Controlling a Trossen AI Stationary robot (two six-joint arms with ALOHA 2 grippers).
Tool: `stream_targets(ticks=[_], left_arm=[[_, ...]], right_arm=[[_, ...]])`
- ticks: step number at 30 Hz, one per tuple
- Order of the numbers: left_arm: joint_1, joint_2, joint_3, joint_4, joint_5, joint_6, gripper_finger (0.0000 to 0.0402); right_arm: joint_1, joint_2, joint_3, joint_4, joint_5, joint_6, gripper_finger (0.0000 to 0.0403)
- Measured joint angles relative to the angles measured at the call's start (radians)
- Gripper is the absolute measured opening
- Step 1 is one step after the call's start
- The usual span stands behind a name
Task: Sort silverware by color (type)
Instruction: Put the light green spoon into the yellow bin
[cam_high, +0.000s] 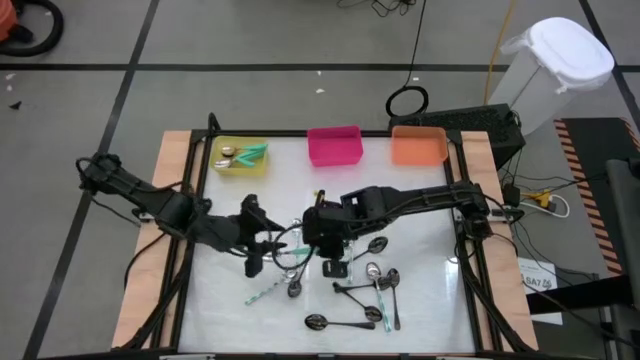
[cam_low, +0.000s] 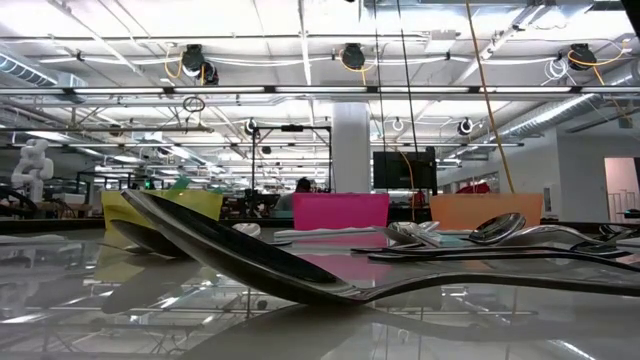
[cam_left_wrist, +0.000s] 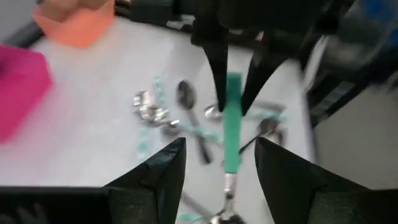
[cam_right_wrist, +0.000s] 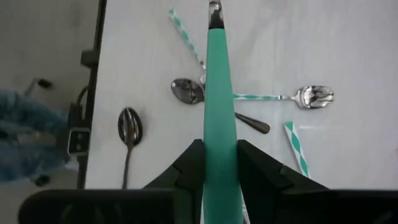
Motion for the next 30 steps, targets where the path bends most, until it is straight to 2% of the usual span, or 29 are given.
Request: stream_targets(ticks=[6, 14, 20, 30], left_arm=[[0.046, 0.192, 0.235, -0.231, 0.017, 0.194, 0.0191], [0.127, 0.379, 0.451, -0.427, 0.123, 0.181, 0.0191], [0.142, 0.409, 0.495, -0.470, 0.169, 0.158, 0.0191], [0.088, 0.380, 0.492, -0.498, 0.118, 0.123, 0.0191]], right_arm=[[-0.034, 0.000, 0.000, 0.046, 0.002, 0.022, 0.0070], [-0.049, 0.002, -0.002, 0.025, 0.002, 0.012, 0.0070], [-0.059, 0.000, -0.002, 0.003, 0.003, 0.007, 0.0070], [-0.061, -0.029, -0.002, -0.027, 0.001, -0.021, 0.0070]])
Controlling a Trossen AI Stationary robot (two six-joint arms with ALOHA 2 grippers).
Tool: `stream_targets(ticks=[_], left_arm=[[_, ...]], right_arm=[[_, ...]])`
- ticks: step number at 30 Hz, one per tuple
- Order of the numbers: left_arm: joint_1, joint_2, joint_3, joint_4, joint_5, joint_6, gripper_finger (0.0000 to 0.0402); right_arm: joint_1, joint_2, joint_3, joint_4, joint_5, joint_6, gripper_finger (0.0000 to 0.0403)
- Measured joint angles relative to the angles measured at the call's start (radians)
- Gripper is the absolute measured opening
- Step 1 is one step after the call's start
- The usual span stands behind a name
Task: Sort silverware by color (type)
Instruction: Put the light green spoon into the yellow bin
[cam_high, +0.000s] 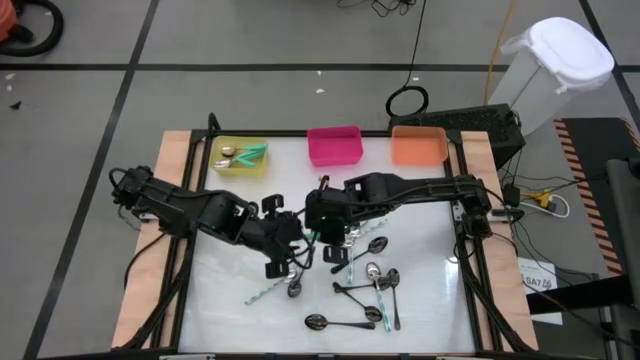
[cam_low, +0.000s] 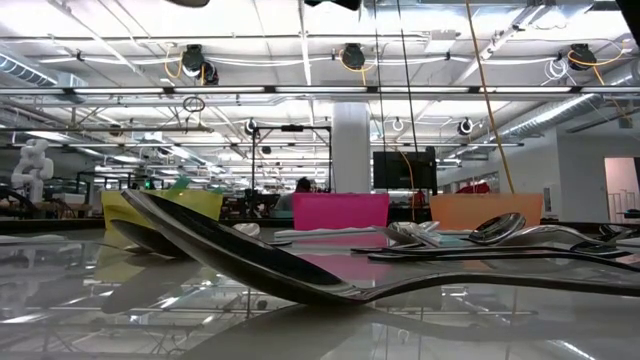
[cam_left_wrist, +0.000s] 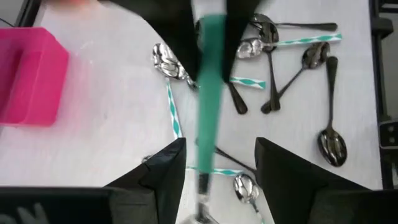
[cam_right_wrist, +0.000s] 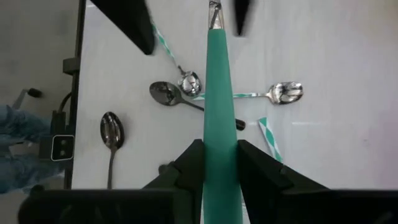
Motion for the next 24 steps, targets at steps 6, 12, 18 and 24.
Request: stream_targets(ticks=[6, 12, 18, 24], left_arm=[[-0.025, -0.001, 0.000, -0.008, -0.015, -0.003, 0.0191], [-0.024, -0.001, 0.000, 0.025, -0.082, -0.005, 0.0191], [-0.026, -0.001, 0.051, 0.087, -0.105, 0.012, 0.0191], [-0.004, -0.001, 0.082, 0.066, -0.150, 0.060, 0.0191]], right_arm=[[-0.015, -0.067, 0.002, -0.034, 0.050, -0.021, 0.0070], [-0.025, -0.085, 0.003, -0.046, 0.049, -0.017, 0.0070], [-0.009, -0.085, 0.003, -0.041, 0.051, -0.014, 0.0070], [-0.003, -0.085, 0.002, 0.013, 0.049, -0.014, 0.0070]])
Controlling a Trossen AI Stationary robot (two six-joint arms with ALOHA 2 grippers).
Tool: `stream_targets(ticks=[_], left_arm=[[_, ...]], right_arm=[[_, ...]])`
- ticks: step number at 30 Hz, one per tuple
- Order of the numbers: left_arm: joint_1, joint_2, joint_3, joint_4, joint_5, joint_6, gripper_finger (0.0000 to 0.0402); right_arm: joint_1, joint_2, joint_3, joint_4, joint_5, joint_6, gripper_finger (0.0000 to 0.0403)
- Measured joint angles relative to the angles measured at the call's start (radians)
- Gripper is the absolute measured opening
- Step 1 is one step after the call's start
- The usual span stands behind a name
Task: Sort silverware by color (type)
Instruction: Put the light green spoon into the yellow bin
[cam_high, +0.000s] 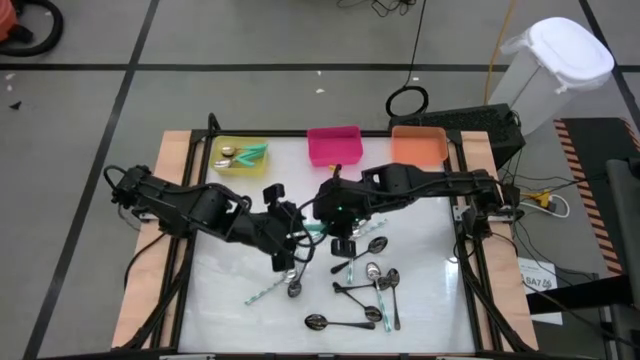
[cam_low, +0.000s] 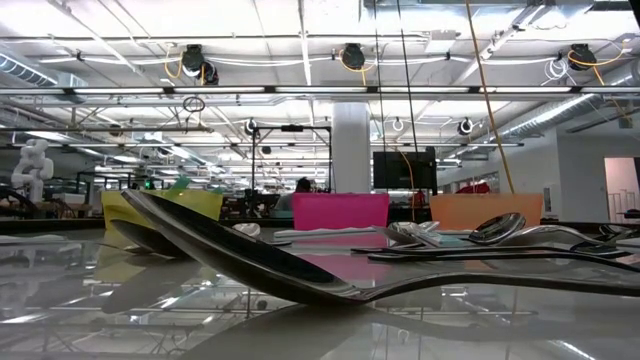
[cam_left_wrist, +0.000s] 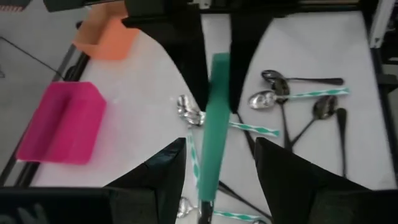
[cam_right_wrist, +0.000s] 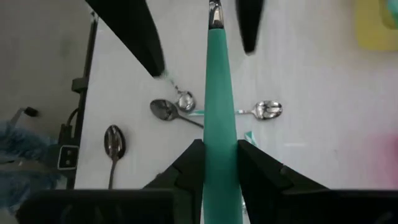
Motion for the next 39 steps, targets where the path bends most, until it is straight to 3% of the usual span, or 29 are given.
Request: stream_targets(ticks=[7, 12, 32, 39], left_arm=[[0.041, 0.000, 0.000, -0.047, 0.089, -0.004, 0.0191], [0.043, 0.000, 0.000, -0.045, 0.092, -0.004, 0.0185], [0.058, 0.000, 0.000, -0.064, 0.144, -0.004, 0.0055], [0.058, 0.000, 0.000, -0.070, 0.139, 0.002, 0.0055]], right_arm=[[0.005, 0.000, 0.000, 0.050, 0.003, -0.030, 0.0070], [0.006, 0.000, 0.000, 0.069, 0.002, -0.033, 0.0070], [0.007, 0.002, -0.002, 0.120, 0.001, -0.050, 0.0072], [0.006, -0.002, -0.002, 0.129, -0.002, 0.000, 0.0120]])
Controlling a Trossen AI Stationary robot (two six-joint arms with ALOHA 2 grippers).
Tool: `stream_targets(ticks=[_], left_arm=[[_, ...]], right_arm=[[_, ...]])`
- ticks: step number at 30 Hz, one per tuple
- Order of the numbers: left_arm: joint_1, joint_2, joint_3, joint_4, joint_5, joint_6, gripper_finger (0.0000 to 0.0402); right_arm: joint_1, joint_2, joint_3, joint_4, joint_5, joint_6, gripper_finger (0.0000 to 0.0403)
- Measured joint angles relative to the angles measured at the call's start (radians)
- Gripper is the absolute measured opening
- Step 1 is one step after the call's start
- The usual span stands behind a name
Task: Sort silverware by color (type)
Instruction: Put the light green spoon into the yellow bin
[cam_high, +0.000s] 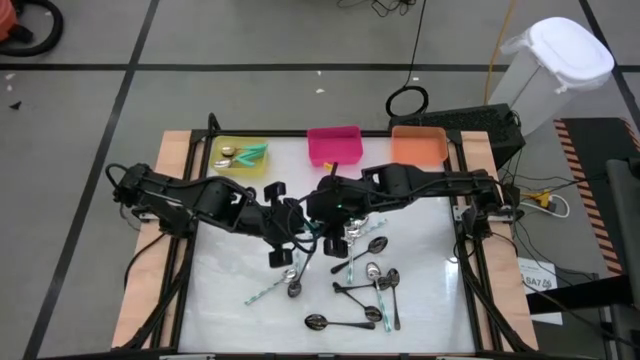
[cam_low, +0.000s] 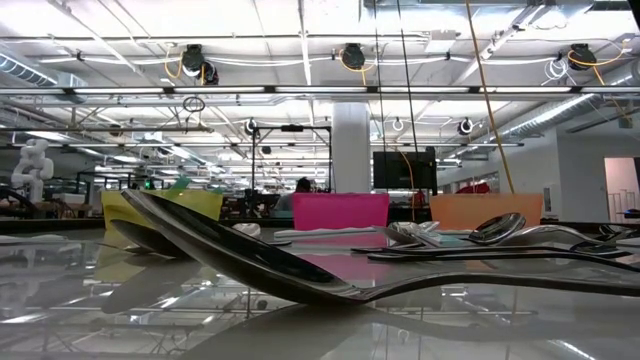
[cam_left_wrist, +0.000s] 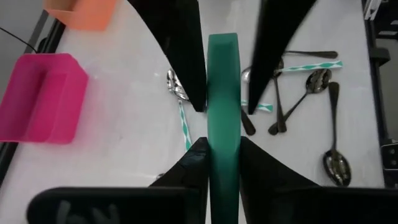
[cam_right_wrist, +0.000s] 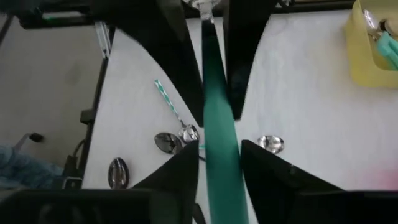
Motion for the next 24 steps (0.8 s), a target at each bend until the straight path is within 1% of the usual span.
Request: stream_targets(ticks=[6, 8, 12, 15, 19, 22, 24], left_arm=[[0.000, -0.038, 0.000, -0.041, -0.003, 0.044, 0.0055], [0.000, -0.064, 0.000, -0.066, -0.008, 0.065, 0.0055], [0.017, -0.133, 0.000, -0.102, -0.055, 0.095, 0.0055], [0.053, -0.181, 0.000, -0.109, -0.081, 0.108, 0.0055], [0.124, -0.246, -0.035, -0.099, -0.089, 0.140, 0.0055], [0.193, -0.312, -0.102, -0.078, -0.087, 0.170, 0.0055], [0.247, -0.363, -0.161, -0.051, -0.060, 0.182, 0.0055]], right_arm=[[0.000, -0.045, 0.000, -0.032, 0.001, 0.001, 0.0172], [-0.002, -0.063, 0.000, -0.037, 0.005, 0.001, 0.0182], [-0.004, -0.099, 0.000, -0.058, 0.067, 0.001, 0.0191], [-0.004, -0.123, 0.001, -0.076, 0.137, 0.001, 0.0191], [-0.004, -0.153, 0.001, -0.090, 0.211, 0.010, 0.0191], [-0.004, -0.176, 0.001, -0.100, 0.236, 0.038, 0.0191], [-0.004, -0.187, 0.001, -0.116, 0.242, 0.042, 0.0192]])
